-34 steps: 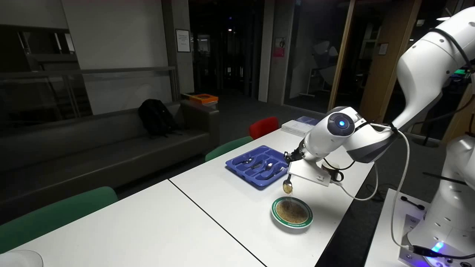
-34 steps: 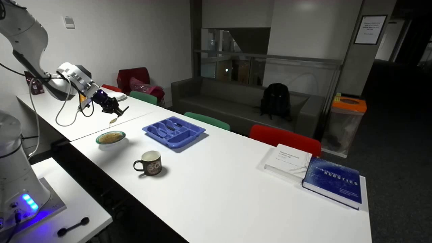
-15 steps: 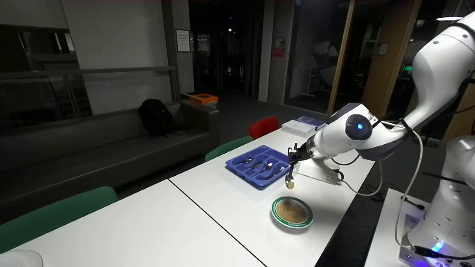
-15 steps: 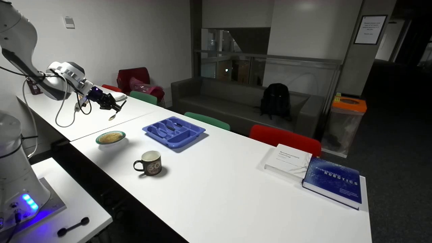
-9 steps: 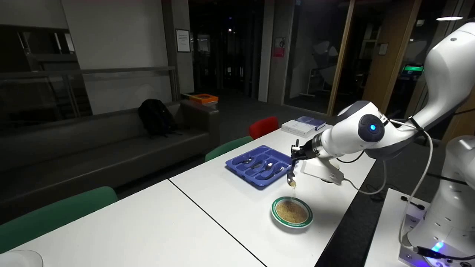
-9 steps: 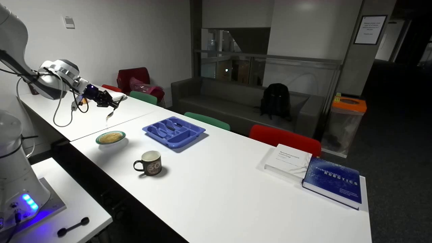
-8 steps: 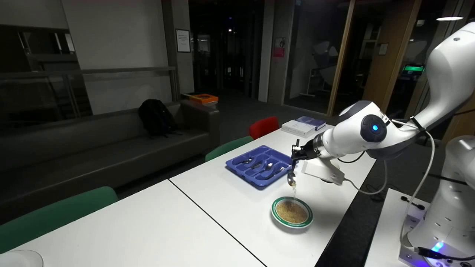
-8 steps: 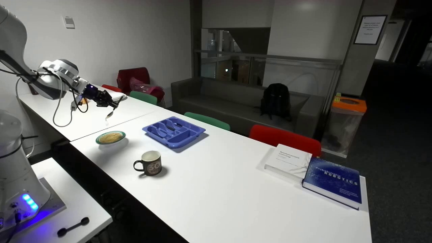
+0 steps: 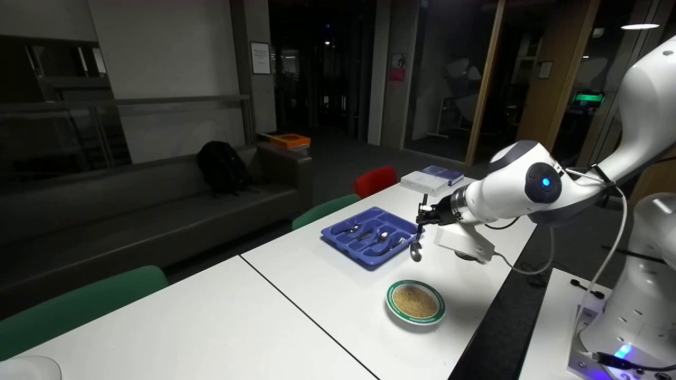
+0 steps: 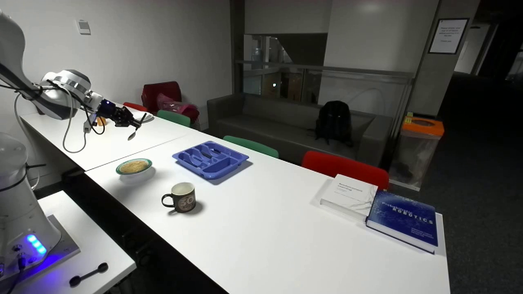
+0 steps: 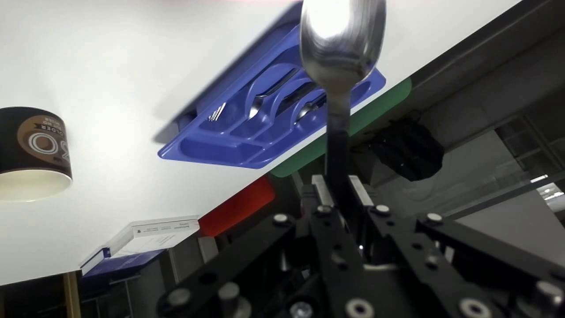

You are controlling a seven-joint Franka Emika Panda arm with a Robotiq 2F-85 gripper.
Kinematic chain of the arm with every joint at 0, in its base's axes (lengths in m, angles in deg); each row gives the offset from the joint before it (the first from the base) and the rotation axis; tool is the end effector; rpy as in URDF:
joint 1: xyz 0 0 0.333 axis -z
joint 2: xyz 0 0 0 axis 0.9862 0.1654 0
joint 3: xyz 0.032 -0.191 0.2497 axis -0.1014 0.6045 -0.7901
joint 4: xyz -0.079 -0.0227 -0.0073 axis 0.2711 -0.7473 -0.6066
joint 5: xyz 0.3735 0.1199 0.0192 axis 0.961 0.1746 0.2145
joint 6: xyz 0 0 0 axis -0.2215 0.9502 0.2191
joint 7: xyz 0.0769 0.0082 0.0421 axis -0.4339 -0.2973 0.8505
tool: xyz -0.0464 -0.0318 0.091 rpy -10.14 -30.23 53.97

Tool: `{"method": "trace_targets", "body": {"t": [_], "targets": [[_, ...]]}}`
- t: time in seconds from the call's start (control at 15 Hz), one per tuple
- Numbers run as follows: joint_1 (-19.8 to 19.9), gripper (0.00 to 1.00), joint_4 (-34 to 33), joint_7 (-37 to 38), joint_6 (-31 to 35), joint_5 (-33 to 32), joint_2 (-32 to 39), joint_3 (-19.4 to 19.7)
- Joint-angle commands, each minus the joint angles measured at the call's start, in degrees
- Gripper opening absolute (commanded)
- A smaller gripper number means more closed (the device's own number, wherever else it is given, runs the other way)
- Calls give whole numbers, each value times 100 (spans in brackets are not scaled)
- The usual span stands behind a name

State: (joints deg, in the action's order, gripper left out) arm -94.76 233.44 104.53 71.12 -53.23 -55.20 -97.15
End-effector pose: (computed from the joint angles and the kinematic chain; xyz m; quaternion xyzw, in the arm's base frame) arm 0.3550 0.2084 0.3421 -0.8113 0.3876 -0.4374 0.0191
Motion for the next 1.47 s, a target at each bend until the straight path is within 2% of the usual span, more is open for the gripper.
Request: {"method": "trace_targets", "body": {"t": [0.0, 0.13, 0.4, 0.6, 1.0, 1.4], "targets": [[-72, 3, 211, 203, 73, -65, -340, 59], [-76, 3, 225, 108, 301, 217, -360, 182], [-6, 3, 334, -461, 1416, 1361, -336, 596], [-117, 3, 416, -729, 1742, 1993, -281, 884], [-224, 3, 415, -1340, 1568, 3314, -207, 1282], [-334, 3, -115, -1932, 1754, 4611, 404, 1860]]}}
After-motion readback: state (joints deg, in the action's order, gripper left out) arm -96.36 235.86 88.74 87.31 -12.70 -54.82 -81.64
